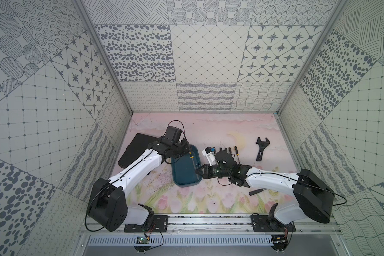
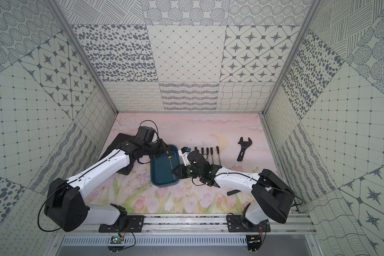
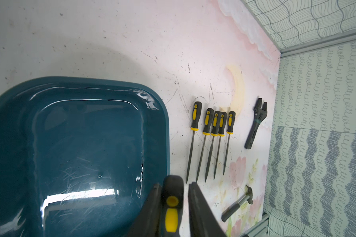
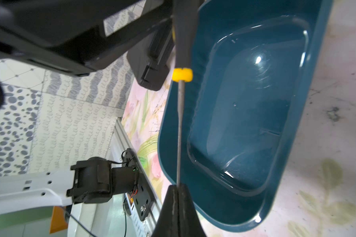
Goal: Take the file tool out of the storage box
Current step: Pick up the file tool from the storage box, then place the file tool at the center of the board.
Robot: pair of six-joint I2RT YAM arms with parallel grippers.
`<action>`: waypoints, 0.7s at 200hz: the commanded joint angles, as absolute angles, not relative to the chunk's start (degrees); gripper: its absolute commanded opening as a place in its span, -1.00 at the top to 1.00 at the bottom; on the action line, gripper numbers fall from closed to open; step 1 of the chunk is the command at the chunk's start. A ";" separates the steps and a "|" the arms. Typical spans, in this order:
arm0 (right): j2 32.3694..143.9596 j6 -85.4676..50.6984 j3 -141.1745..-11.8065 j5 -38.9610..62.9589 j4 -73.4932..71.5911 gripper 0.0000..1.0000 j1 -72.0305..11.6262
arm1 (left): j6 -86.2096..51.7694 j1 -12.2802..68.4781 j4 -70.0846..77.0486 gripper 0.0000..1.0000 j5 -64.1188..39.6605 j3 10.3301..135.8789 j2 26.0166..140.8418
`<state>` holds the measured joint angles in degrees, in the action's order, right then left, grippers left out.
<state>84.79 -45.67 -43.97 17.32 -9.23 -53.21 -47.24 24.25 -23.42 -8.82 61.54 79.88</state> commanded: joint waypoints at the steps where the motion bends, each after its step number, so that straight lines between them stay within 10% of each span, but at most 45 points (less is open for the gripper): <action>1: 84.17 -44.54 -45.87 9.83 -4.47 1.00 -54.06 | -44.60 24.22 -20.84 0.09 -10.01 62.93 79.10; 56: 82.48 -44.39 -48.82 -5.25 7.51 1.00 -56.61 | -39.51 24.23 -24.08 -0.97 -10.19 63.84 77.09; 140: 87.71 -43.33 -52.34 -13.18 12.82 1.00 -54.12 | -30.69 24.24 -35.04 -0.97 -12.45 62.30 69.87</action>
<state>85.17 -44.34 -49.84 -9.91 12.12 -55.20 -37.23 24.27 -27.55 -10.96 62.63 72.77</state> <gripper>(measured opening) 0.054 0.987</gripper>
